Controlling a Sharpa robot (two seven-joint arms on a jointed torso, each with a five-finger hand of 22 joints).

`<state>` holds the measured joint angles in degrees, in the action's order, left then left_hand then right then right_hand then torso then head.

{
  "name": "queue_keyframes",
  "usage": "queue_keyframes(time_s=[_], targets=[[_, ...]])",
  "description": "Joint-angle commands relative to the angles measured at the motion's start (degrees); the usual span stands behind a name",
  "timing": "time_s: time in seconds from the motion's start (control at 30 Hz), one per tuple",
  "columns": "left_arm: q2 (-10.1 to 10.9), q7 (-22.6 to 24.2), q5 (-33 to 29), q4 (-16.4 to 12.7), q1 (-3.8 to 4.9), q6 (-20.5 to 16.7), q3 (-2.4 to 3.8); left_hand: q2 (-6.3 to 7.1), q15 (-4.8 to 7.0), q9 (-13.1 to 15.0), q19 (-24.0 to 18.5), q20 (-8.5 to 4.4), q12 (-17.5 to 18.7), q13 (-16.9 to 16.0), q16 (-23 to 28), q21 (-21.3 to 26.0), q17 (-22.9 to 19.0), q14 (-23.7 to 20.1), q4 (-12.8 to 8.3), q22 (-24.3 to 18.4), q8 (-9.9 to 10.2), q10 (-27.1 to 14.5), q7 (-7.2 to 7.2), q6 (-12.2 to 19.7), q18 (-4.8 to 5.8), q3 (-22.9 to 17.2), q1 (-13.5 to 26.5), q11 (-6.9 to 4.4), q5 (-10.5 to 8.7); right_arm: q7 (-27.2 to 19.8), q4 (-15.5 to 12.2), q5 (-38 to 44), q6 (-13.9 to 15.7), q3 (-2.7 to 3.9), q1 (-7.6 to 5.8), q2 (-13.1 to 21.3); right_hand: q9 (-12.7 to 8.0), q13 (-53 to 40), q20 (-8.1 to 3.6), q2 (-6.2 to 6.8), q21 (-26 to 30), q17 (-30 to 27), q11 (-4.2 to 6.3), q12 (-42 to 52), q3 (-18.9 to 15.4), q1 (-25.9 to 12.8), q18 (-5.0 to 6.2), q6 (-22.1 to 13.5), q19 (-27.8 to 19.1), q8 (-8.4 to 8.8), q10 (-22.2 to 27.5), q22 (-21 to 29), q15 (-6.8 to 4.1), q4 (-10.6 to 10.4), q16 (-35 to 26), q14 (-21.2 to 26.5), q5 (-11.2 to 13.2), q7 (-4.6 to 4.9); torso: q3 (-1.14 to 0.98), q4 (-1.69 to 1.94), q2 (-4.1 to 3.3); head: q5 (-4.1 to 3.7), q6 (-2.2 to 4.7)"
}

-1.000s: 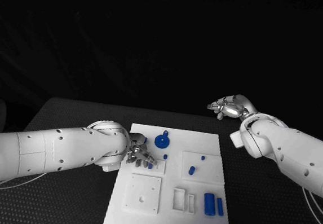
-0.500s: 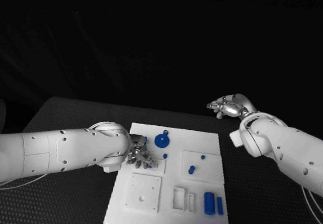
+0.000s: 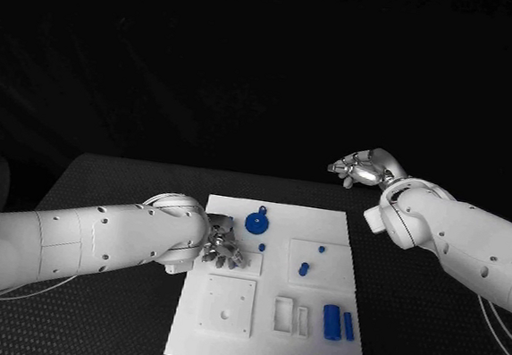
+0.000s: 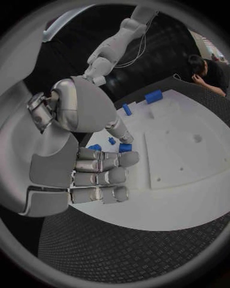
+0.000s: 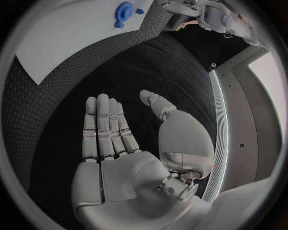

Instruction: Assemble the parts on the task board

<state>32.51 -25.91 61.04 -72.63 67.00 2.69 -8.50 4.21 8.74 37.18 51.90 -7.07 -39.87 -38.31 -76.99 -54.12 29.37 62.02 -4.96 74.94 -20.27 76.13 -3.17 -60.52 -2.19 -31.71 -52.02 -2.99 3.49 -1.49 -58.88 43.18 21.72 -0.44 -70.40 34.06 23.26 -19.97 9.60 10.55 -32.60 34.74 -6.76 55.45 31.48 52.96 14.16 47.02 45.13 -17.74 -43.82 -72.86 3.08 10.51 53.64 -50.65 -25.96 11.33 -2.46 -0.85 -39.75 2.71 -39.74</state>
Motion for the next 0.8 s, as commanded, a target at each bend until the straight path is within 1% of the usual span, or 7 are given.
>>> queue_keyframes(time_s=[0.03,0.17,0.2,0.33,0.47,0.8], targets=[[-0.2,0.3,-0.8,0.1,-0.19,1.1,-0.11,-0.74,-0.05,-0.1,-0.3,-6.74,0.2,0.0,-0.2,-0.1,-0.1,-0.3,-1.2,1.0,0.2,-0.2,-0.10,-0.2,0.36,-0.6,-1.1,-0.01,1.19,-0.6,-0.1,0.1,-0.6,0.01,0.01,0.0,-0.1,0.1,0.33,-0.16,0.2,-0.1,-0.05,0.2,-0.3,-0.5,0.84,-0.4,-0.2,-0.09,0.3,-0.1,0.10,-0.1,0.3,0.4,-0.3,0.12,0.01,-0.01,-0.01,0.02,0.00],[-0.2,0.7,-2.1,0.1,-0.20,0.5,-0.11,-2.22,-0.11,-0.2,-0.2,-6.70,0.2,0.1,-0.2,-0.2,-0.1,-0.2,-2.8,1.0,0.3,-0.1,-0.15,-0.3,0.45,-1.2,-2.0,0.02,2.24,-0.6,-0.1,0.1,-0.7,0.01,0.01,0.0,-0.1,0.1,0.34,-0.17,0.2,-0.1,-0.05,0.2,-0.4,-0.6,0.84,-0.4,-0.2,-0.09,0.3,-0.1,0.10,-0.1,0.3,0.4,-0.3,0.12,-0.02,-0.02,0.00,0.01,0.02],[-0.2,0.7,-2.5,0.1,-0.20,0.4,-0.11,-3.05,-0.14,-0.2,-0.2,-6.68,0.3,0.1,-0.2,-0.2,-0.1,-0.2,-3.5,1.1,0.3,0.0,-0.18,-0.3,0.49,-1.5,-2.4,0.04,3.02,-0.6,-0.1,0.1,-0.7,0.01,0.01,0.0,-0.1,0.1,0.34,-0.17,0.2,-0.1,-0.05,0.3,-0.4,-0.6,0.84,-0.4,-0.2,-0.09,0.3,-0.1,0.10,-0.1,0.3,0.4,-0.3,0.12,-0.02,-0.02,0.00,0.01,-0.01],[-0.1,1.0,-4.0,0.0,-0.20,0.0,-0.10,-5.01,-0.23,-0.2,-0.2,-6.60,0.3,0.1,-0.2,-0.2,-0.1,-0.1,-5.3,1.1,0.3,0.1,-0.20,-0.4,0.61,-1.9,-2.7,0.11,5.29,-0.6,-0.1,0.1,-0.6,0.01,0.01,0.0,-0.1,0.1,0.34,-0.18,0.2,-0.1,-0.05,0.3,-0.4,-0.6,0.84,-0.4,-0.2,-0.10,0.3,-0.1,0.10,-0.1,0.3,0.4,-0.3,0.12,0.00,-0.01,0.00,0.02,0.04],[0.1,1.2,-5.1,-0.3,-0.20,-0.6,-0.06,-5.88,-0.27,-0.2,-0.1,-6.57,0.3,0.1,-0.3,-0.3,-0.1,-0.1,-6.3,1.1,0.3,0.3,-0.18,-0.6,0.66,-2.1,-2.6,0.13,6.01,-0.7,-0.1,0.1,-0.6,0.01,0.01,0.1,-0.1,0.1,0.34,-0.19,0.3,-0.1,-0.05,0.3,-0.4,-0.6,0.84,-0.4,-0.2,-0.10,0.3,-0.1,0.10,-0.1,0.4,0.4,-0.3,0.13,0.01,0.00,0.01,-0.01,0.02],[0.7,1.3,-7.3,-0.8,-0.18,-1.4,0.07,-6.85,-0.27,-0.2,0.0,-6.57,0.2,0.2,-0.5,-0.4,-0.1,0.2,-7.2,1.1,0.2,0.7,-0.11,-0.9,0.68,-2.2,-2.1,0.09,6.63,-0.6,-0.1,0.1,-0.8,0.01,0.01,0.1,-0.1,0.2,0.34,-0.17,0.3,-0.1,-0.05,0.3,-0.4,-0.6,0.84,-0.4,-0.2,-0.10,0.4,-0.1,0.10,-0.1,0.4,0.4,-0.4,0.13,-0.01,-0.02,0.02,0.01,0.08]])
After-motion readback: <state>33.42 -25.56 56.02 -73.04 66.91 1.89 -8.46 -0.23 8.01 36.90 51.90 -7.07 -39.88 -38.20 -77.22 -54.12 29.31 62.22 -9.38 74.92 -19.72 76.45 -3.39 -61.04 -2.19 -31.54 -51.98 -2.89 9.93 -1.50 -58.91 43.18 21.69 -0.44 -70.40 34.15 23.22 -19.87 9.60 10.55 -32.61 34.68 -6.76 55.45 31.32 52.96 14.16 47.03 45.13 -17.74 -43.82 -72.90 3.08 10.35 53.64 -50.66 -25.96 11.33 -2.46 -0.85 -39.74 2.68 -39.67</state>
